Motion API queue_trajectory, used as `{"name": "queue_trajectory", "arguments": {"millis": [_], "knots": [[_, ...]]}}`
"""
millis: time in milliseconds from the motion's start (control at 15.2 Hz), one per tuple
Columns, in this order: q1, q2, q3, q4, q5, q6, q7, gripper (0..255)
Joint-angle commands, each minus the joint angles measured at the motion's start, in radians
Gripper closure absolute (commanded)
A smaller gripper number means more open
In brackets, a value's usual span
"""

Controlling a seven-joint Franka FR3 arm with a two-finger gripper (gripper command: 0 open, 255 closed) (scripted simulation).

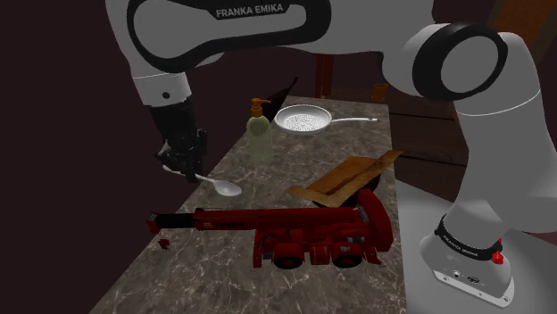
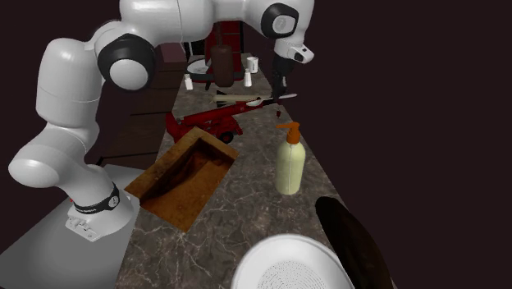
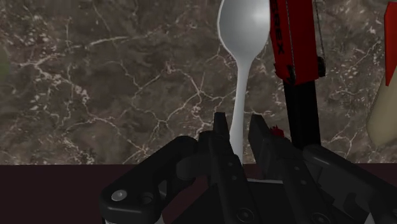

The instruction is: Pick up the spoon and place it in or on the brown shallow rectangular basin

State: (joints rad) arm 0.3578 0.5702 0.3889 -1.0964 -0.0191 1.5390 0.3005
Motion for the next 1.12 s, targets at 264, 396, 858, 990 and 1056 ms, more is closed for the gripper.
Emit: {"name": "queue_trajectory", "arguments": {"millis": [264,396,858,990,1056], "knots": [[-0.124,-0.291,0.010,-0.414,0.091,0.124,-0.085,255],[-0.156,-0.379,0.005,-0.525,0.122,0.147,-0.124,255],[-0.229,-0.661,-0.044,-0.842,0.212,0.178,-0.271,255],[-0.242,-0.735,-0.065,-0.917,0.229,0.175,-0.312,255],[-0.247,-0.771,-0.077,-0.952,0.235,0.172,-0.333,255]]}}
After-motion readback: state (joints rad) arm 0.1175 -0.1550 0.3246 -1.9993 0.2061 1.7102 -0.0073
